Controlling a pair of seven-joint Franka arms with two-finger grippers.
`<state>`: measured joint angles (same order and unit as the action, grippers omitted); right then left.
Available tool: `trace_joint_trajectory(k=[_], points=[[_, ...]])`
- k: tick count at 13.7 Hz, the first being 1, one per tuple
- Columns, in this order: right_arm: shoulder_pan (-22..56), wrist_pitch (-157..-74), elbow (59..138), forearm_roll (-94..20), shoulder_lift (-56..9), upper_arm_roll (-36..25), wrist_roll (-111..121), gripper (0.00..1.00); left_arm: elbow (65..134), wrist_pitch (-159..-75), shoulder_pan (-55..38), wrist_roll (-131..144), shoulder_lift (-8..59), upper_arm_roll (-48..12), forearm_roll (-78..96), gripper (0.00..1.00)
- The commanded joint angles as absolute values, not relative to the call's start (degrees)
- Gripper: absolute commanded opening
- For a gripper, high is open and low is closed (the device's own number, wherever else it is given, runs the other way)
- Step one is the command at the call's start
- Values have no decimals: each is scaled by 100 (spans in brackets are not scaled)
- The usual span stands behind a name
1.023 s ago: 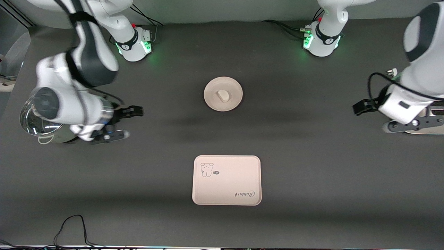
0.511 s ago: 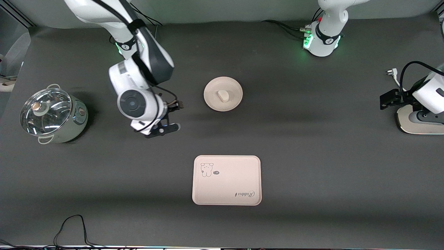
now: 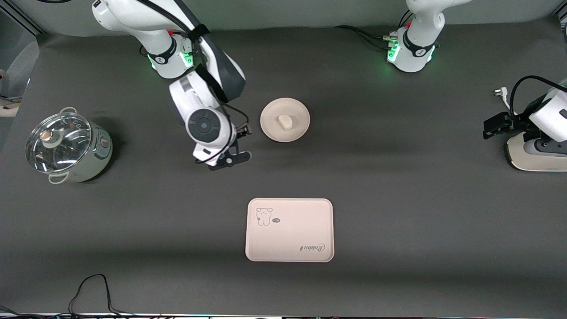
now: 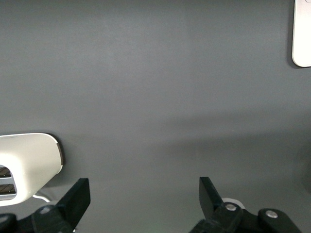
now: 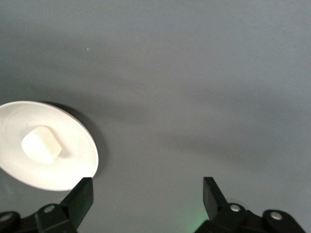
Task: Place bun in plate and plate on tray
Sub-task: 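Retract the left gripper while the right gripper reaches the plate, then grasp the plate rim with the right gripper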
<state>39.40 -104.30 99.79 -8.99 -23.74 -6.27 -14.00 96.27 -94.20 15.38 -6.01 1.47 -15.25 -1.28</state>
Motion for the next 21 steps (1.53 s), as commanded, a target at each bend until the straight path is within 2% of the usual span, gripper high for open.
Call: trace_joint_trajectory(k=[1,5,11,15,21], points=[[4288,-11256,10694,-1019,-2338,-694,-1547,100,9826,-9519,1573,-554,-26,-1538,-53,100],[4622,-11933,11301,-1230,-2259,-703,-1940,100,9853,-9510,1573,-554,-26,-1538,-53,100],[5360,-13419,12286,-1538,-2215,-712,-2873,100,9861,-9466,1573,-562,-35,-1529,-61,100],[5397,-13930,12752,-1582,-2092,-712,-2883,100,9870,-9439,1582,-554,-35,-1529,-62,100],[5396,-14562,13200,-2389,-1846,-712,-2760,99,9870,-9413,1582,-554,-53,-1538,-62,100]])
